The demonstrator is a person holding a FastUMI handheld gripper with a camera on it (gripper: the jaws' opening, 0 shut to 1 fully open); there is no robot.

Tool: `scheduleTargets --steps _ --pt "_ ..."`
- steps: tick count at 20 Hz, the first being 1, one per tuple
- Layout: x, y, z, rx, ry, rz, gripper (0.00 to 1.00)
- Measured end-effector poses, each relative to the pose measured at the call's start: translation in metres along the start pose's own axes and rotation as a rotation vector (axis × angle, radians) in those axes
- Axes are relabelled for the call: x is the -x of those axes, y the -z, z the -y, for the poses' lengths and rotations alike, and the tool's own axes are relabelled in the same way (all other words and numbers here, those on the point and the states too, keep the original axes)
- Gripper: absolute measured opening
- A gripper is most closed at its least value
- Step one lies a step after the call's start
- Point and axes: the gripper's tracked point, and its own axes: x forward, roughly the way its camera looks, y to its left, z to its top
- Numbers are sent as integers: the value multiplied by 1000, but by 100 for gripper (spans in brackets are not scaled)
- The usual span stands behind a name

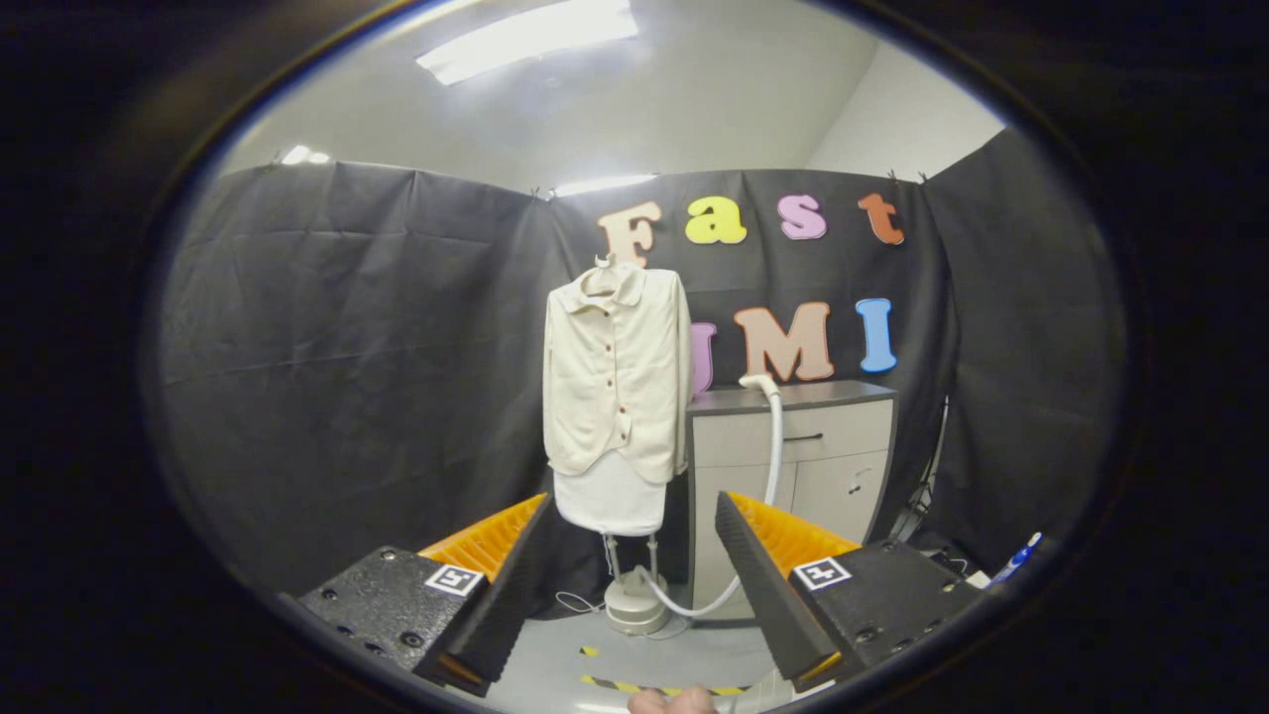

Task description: Iron the clothes twice with a garment steamer, once on the left side and once on the right side.

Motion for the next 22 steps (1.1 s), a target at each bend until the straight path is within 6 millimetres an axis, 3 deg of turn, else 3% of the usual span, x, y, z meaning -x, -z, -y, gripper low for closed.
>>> scheduleTargets --steps 6,13,22 --pt "-36 3 -3 23 37 -10 98" --pt "-109 -3 -7 80 120 -7 98" --pt "-189 -15 30 143 226 -21 98"
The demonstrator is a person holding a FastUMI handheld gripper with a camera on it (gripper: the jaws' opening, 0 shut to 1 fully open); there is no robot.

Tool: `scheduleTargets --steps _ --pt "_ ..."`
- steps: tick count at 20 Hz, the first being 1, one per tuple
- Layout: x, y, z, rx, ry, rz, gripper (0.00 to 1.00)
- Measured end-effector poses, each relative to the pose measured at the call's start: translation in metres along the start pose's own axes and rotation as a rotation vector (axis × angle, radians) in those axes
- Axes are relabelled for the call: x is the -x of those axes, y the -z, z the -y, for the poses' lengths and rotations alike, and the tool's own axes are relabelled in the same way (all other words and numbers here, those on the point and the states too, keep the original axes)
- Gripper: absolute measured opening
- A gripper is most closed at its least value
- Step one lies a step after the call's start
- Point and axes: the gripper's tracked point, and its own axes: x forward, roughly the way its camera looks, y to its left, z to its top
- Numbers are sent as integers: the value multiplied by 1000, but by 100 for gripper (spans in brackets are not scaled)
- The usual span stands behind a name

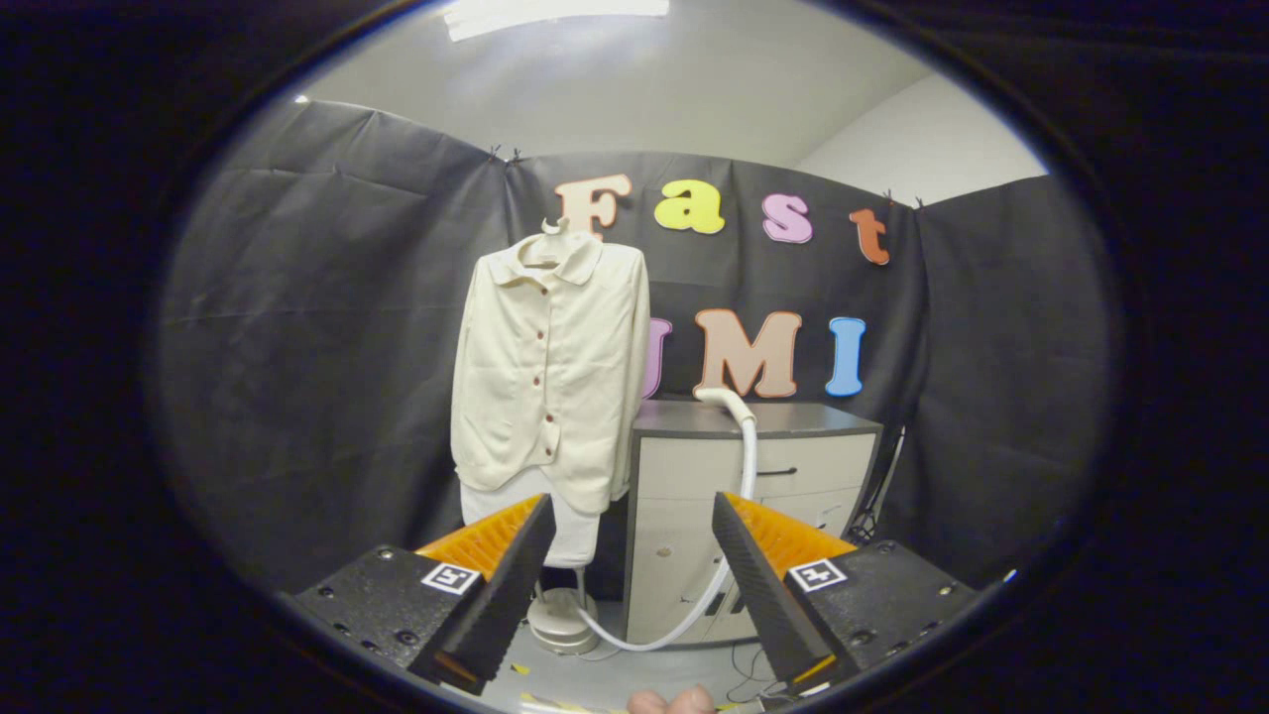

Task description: Iron the clothes twice with a garment steamer, once on the left side and once on the right side.

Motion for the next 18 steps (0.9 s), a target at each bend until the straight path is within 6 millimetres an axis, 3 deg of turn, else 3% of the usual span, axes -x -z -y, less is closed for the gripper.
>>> scheduleTargets --steps 4,12,18 --pt "-56 -3 16 27 -8 13 97" --pt "-179 -14 70 26 -19 30 98" --pt "-270 4 118 12 -5 30 98"
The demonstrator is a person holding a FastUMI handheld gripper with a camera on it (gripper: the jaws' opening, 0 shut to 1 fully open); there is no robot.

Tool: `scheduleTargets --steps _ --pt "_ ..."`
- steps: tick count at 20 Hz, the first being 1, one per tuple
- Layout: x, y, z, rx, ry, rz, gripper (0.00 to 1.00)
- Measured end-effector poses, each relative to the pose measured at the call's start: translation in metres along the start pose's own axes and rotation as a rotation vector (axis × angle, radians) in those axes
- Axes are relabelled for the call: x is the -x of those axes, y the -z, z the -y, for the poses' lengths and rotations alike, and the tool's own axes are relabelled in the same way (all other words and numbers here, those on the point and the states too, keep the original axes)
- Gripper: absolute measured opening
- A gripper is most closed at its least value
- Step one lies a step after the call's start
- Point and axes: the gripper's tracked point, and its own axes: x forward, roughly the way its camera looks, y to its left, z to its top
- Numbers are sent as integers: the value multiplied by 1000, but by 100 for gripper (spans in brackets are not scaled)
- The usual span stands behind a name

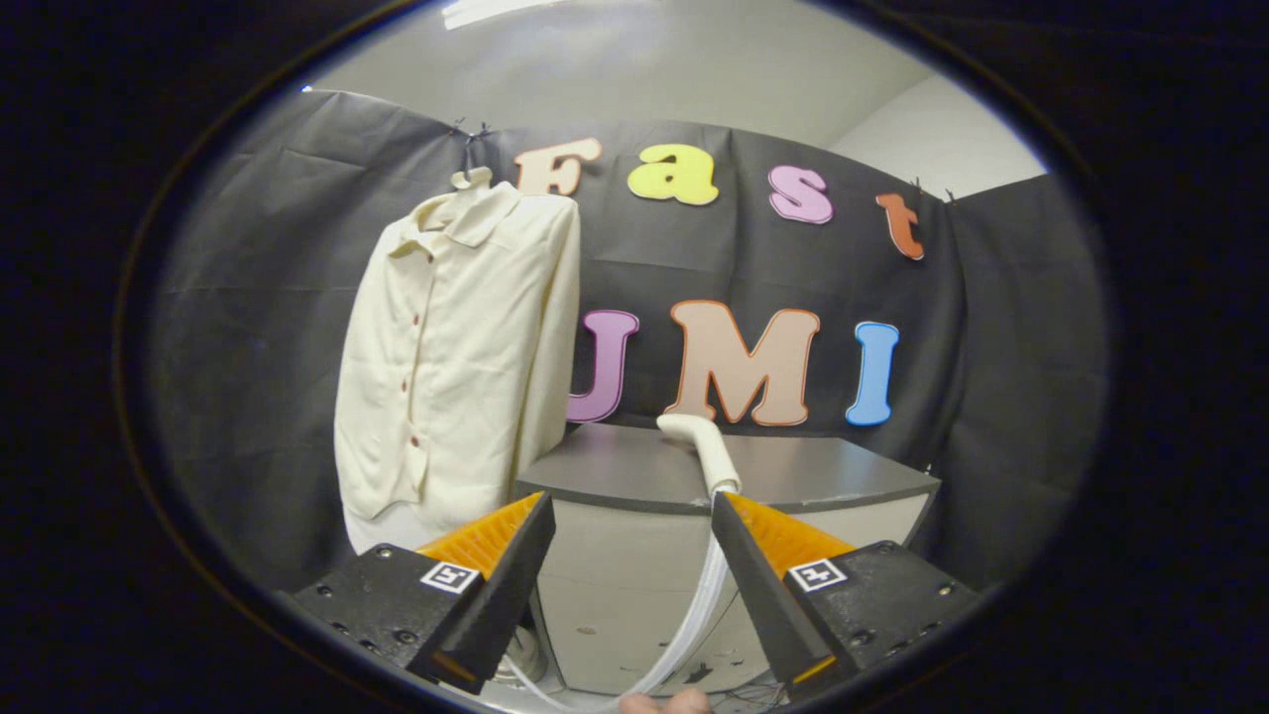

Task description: Iron the clothes twice with a garment steamer, once on the left side and once on the right side.

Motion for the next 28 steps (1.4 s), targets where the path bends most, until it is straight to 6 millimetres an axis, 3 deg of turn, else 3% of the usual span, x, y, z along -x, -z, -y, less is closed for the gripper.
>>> scheduleTargets --steps 8,14,20,24,25,28 --pt "-96 3 54 23 77 -22 97" --pt "-153 17 68 6 87 -84 97" --pt "-190 43 76 7 84 -236 88" --pt "-203 55 74 -16 74 -334 57" --pt "-206 57 76 -25 67 -359 41" --pt "-194 52 72 -91 48 -389 38"
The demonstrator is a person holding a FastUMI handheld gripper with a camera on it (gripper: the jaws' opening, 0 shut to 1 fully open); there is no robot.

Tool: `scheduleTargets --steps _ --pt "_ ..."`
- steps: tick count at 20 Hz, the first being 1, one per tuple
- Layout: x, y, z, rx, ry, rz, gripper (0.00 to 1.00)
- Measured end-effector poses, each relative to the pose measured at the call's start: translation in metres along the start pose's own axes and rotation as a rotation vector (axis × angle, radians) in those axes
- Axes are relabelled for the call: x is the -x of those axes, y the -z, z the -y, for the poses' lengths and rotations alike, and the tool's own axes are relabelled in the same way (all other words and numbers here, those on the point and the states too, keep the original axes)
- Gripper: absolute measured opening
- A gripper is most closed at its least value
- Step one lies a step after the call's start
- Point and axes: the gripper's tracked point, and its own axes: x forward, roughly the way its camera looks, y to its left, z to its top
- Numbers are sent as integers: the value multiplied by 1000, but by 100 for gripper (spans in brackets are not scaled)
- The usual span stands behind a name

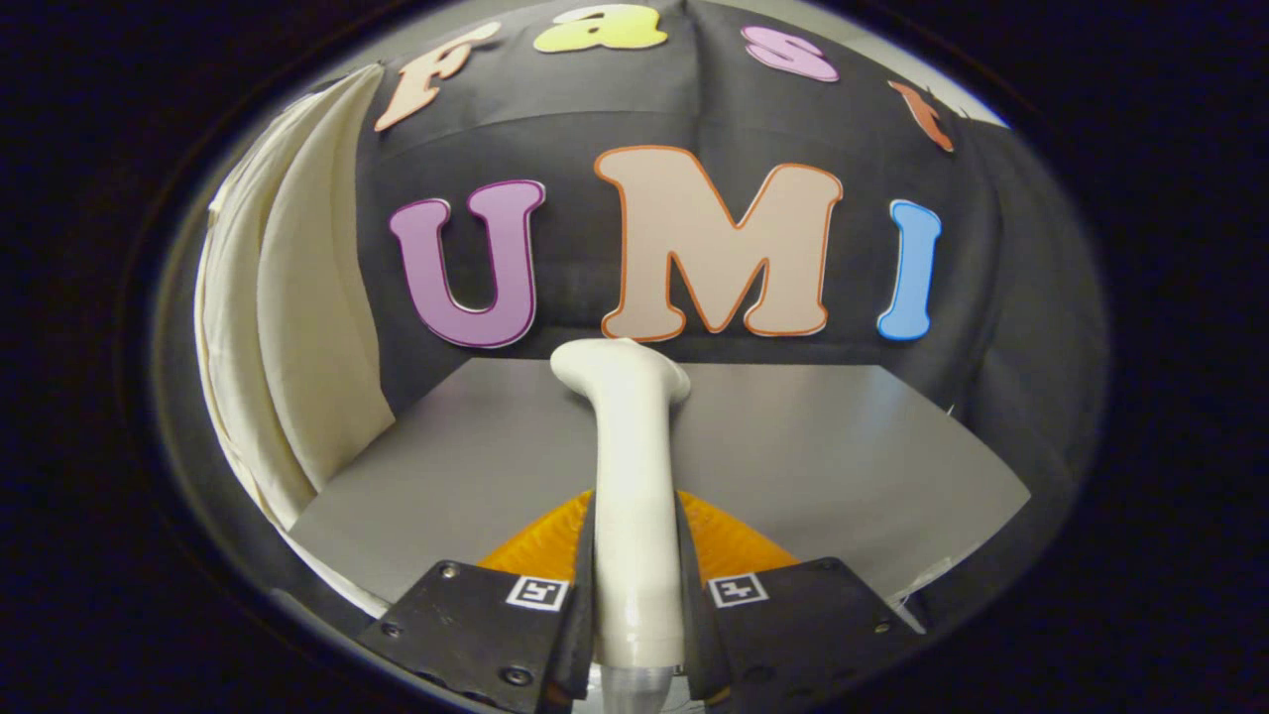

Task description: Iron the clothes twice with a garment steamer, once on the left side and once on the right side.

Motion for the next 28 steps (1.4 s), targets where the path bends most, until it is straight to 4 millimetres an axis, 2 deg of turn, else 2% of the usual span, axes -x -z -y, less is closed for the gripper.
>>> scheduleTargets --steps 3,8,13,20,21,24,28 --pt "24 4 -12 9 -17 21 36" --pt "97 1 -50 2 -8 84 35" --pt "171 -2 -101 -70 85 122 34" --pt "264 5 -217 -117 135 221 34" --pt "270 9 -237 -115 125 221 33" --pt "281 7 -287 -98 85 224 34" --pt "291 -10 -349 -91 28 272 33"
